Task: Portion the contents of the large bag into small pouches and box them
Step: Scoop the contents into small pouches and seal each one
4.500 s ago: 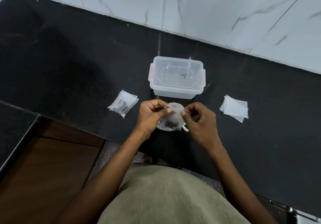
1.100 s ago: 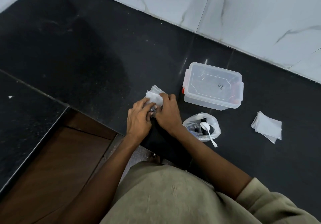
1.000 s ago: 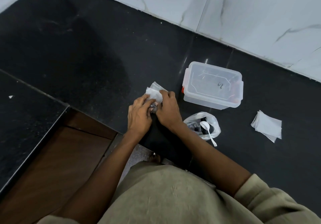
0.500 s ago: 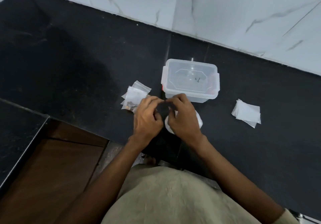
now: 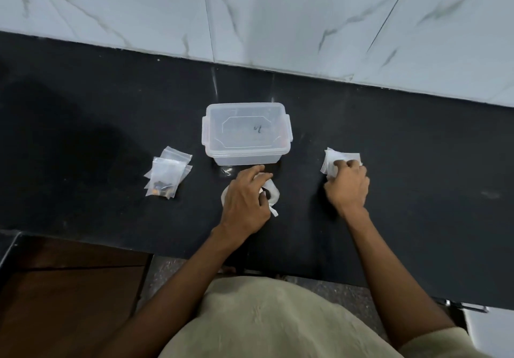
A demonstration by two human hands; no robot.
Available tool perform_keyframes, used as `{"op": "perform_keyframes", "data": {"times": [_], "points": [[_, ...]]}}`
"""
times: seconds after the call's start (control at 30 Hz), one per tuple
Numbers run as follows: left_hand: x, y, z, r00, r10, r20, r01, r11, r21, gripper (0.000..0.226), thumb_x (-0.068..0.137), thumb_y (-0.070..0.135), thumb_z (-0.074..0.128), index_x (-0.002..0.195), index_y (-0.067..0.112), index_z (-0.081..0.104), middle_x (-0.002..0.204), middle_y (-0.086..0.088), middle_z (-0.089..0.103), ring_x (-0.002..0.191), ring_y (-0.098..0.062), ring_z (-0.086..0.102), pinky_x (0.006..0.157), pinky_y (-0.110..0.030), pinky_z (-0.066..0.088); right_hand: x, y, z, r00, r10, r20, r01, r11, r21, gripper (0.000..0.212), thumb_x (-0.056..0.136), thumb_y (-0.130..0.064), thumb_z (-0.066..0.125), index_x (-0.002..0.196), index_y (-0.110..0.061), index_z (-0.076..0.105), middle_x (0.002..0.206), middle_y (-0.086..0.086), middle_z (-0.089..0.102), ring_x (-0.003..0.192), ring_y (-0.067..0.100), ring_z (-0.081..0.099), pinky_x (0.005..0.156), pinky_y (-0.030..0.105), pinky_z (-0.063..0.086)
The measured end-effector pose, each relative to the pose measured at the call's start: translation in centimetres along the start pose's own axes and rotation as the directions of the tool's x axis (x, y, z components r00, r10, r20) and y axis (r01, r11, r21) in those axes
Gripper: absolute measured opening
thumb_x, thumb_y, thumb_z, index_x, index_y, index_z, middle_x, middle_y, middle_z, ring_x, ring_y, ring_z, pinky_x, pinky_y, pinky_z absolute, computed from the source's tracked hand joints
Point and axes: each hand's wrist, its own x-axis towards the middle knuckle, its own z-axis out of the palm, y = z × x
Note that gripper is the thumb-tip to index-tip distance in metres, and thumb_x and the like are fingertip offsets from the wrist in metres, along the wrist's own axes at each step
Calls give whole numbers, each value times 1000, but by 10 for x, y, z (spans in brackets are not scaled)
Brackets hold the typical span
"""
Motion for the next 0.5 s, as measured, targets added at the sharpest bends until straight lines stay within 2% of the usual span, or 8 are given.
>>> {"op": "perform_keyframes", "data": {"times": [0.07, 0.2, 0.3, 0.4, 0.5], "points": [[1, 0, 1, 1000, -6, -11, 6, 1000, 5, 48, 76, -3, 66, 121, 11, 70, 135, -6, 62, 127, -23, 56, 108, -40, 45, 0, 7, 8, 1000, -12, 0, 12, 999, 34, 27, 88, -9, 59, 112, -2, 67, 120, 21, 58, 109, 41, 51, 90, 49, 45], [2, -2, 0, 999, -23, -23, 23, 1000, 4, 46, 77, -4, 68, 120, 11, 70, 136, -5, 62, 128, -21, 55, 110, -36, 42, -1, 11, 13, 998, 23, -58, -10, 978, 206, 20, 86, 0, 59, 99, 0, 73, 113, 16, 60, 107, 38, 52, 83, 44, 51], [2, -3, 0, 999, -30, -31, 30, 1000, -7, 45, 77, -4, 67, 120, 12, 70, 136, -5, 61, 129, -21, 54, 111, -39, 44, 1, 10, 15, 997, 28, -78, -11, 979, 201, 21, 82, 6, 54, 91, 3, 72, 106, 18, 61, 100, 39, 53, 81, 45, 51], [2, -3, -1, 998, -40, -37, 40, 999, -23, 44, 78, -3, 66, 120, 12, 70, 136, -4, 61, 129, -21, 54, 112, -40, 44, -1, 8, 17, 991, 33, -127, -5, 976, 217, 18, 82, 6, 53, 91, 7, 69, 103, 22, 60, 98, 42, 53, 83, 48, 48], [3, -4, -2, 998, -49, -39, 47, 998, -43, 44, 79, -2, 66, 120, 12, 70, 137, -4, 61, 130, -20, 53, 112, -42, 44, -6, 5, 17, 971, 40, -234, 22, 967, 255, 14, 83, 2, 56, 94, 3, 65, 102, 21, 58, 98, 41, 53, 81, 48, 47]]}}
